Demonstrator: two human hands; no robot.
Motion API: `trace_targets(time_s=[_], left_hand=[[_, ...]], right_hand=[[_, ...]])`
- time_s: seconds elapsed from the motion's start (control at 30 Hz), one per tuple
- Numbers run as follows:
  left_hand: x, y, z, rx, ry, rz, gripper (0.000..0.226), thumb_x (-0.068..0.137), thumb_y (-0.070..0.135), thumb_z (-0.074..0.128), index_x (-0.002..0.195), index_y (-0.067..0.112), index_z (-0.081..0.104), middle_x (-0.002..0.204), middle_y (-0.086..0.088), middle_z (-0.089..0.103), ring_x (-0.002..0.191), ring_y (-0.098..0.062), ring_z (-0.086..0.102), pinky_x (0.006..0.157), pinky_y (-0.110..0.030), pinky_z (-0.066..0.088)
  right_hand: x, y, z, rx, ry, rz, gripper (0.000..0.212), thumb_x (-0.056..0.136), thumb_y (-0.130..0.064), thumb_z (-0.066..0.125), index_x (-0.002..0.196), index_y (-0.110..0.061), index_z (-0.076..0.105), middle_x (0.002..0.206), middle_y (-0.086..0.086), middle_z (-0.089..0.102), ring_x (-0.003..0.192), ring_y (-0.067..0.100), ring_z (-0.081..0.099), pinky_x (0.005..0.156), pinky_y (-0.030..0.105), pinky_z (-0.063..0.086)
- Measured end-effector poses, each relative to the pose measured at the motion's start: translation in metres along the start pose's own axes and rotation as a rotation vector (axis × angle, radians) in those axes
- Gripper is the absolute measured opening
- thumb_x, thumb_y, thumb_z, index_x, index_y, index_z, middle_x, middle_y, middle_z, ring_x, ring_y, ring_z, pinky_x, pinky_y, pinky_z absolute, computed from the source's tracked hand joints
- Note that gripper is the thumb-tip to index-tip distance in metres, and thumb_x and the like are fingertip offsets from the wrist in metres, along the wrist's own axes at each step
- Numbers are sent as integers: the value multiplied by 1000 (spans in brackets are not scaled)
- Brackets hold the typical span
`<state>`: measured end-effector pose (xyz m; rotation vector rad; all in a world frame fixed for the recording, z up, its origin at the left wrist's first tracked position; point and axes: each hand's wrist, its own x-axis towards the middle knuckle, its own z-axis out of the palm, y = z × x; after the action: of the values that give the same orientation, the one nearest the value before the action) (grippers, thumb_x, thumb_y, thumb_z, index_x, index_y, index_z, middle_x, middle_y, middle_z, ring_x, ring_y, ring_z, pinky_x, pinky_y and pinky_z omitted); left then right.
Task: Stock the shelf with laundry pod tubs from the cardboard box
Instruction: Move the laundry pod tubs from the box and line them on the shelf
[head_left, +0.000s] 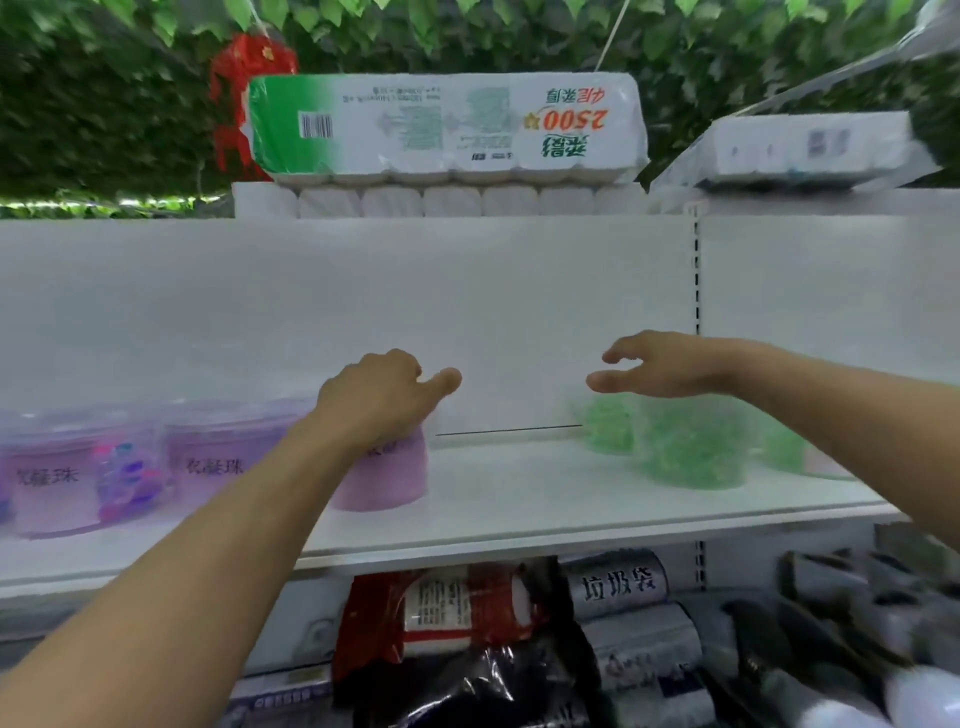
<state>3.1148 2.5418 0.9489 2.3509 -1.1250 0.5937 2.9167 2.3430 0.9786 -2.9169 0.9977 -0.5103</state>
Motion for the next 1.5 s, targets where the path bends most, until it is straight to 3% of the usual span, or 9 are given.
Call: trace_targets(time_s=[0.17,0.27,0.33,0.47,0.57,0.7,0.93,1.27,1.5], left_hand=[[2,5,3,215,-102,-102,47,88,61,37,97,21,60,104,-2,62,95,-27,54,76,-33,38],[2,6,2,238,-137,-119,46,89,60,37,105,25,61,109,0,62,99,-26,54,79,-34,40],[2,6,2,250,-135,-127,46,89,60,37,107,26,62,112,0,62,101,-26,55,80,-34,40],[1,8,2,254,-128,-133,47,89,60,38,113,27,60,119,-1,61,105,-27,53,81,-33,38],[0,9,1,252,-122,-134,47,89,59,39,116,26,60,121,-1,60,107,-27,53,78,-32,35],[-1,9,0,244,-126,-125,46,90,58,39,116,27,59,120,-1,61,104,-26,52,77,-32,35],[-3,0,-8,154,-202,-88,53,88,64,39,128,33,53,132,2,56,116,-24,50,93,-35,40],[-3,-2,-5,179,-144,-36,48,89,61,39,114,27,61,117,1,63,102,-24,54,83,-33,43],[-5,-1,-5,193,-127,-39,46,89,58,40,114,26,62,113,1,64,100,-25,55,78,-31,40]], right_hand=[[23,15,-8,-52,-161,141,88,84,-75,27,138,-7,43,145,10,43,124,30,47,106,40,32],[31,9,-14,290,-136,-13,80,86,-71,34,113,-1,62,105,13,69,91,28,64,94,37,47],[34,7,-19,525,-63,-140,66,90,-63,39,105,-5,66,94,12,74,91,28,69,92,36,48],[44,8,-9,274,-35,-223,46,86,-51,57,101,-10,70,110,13,67,87,21,59,84,34,48],[43,-3,3,44,-169,-214,45,82,-43,64,112,-9,66,123,11,61,112,27,57,103,43,43],[42,-25,13,-161,-54,-274,44,77,-38,70,116,-17,64,119,4,59,109,24,58,92,39,49],[49,-57,41,-190,234,-327,38,79,-33,71,115,-24,63,114,4,59,104,26,58,80,31,44],[75,-90,71,59,264,-355,41,84,-36,65,124,-34,60,124,-1,59,112,21,54,79,27,39],[65,-91,70,32,149,-343,50,91,-35,56,139,-31,43,139,0,49,126,21,44,94,30,37]])
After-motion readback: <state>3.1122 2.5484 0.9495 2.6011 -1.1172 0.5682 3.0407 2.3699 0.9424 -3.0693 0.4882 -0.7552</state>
